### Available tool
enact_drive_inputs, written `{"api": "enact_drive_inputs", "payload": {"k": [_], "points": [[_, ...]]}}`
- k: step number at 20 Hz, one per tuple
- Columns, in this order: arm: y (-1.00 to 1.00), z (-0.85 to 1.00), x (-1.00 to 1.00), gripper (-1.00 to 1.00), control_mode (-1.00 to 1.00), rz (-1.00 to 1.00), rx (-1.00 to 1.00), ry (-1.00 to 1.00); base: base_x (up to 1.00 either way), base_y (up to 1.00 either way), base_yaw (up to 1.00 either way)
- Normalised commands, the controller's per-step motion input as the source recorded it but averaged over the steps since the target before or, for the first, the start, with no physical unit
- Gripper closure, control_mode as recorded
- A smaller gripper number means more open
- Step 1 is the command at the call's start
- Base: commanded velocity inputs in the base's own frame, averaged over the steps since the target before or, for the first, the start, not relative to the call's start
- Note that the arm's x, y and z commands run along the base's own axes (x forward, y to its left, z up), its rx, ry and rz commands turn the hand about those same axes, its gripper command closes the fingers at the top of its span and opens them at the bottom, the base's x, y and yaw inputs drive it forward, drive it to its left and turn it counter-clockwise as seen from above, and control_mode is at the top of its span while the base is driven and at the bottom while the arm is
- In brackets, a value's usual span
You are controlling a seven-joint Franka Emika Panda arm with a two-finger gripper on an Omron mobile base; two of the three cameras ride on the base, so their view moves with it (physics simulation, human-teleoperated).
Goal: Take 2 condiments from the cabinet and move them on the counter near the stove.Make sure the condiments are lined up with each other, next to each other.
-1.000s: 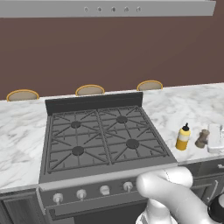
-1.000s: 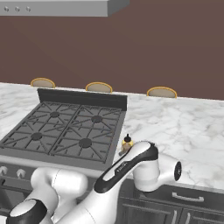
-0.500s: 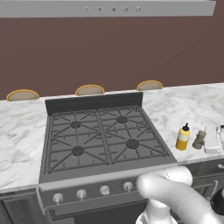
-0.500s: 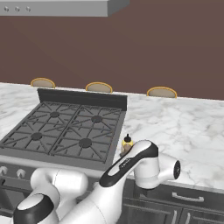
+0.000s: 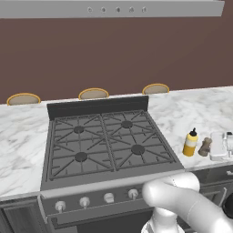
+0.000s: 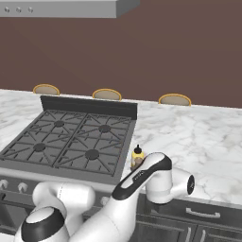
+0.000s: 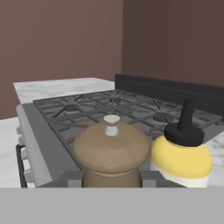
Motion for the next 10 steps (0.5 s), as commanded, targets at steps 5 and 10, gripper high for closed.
{"api": "enact_drive_inputs", "payload": {"k": [5, 10], "points": [[-0.10, -0.17, 0.12, 1.00, -1.00, 0.00, 0.00, 0.00, 0.00, 0.00, 0.00], [-0.08, -0.19, 0.11, 1.00, -1.00, 0.00, 0.00, 0.00, 0.00, 0.00, 0.00]]}}
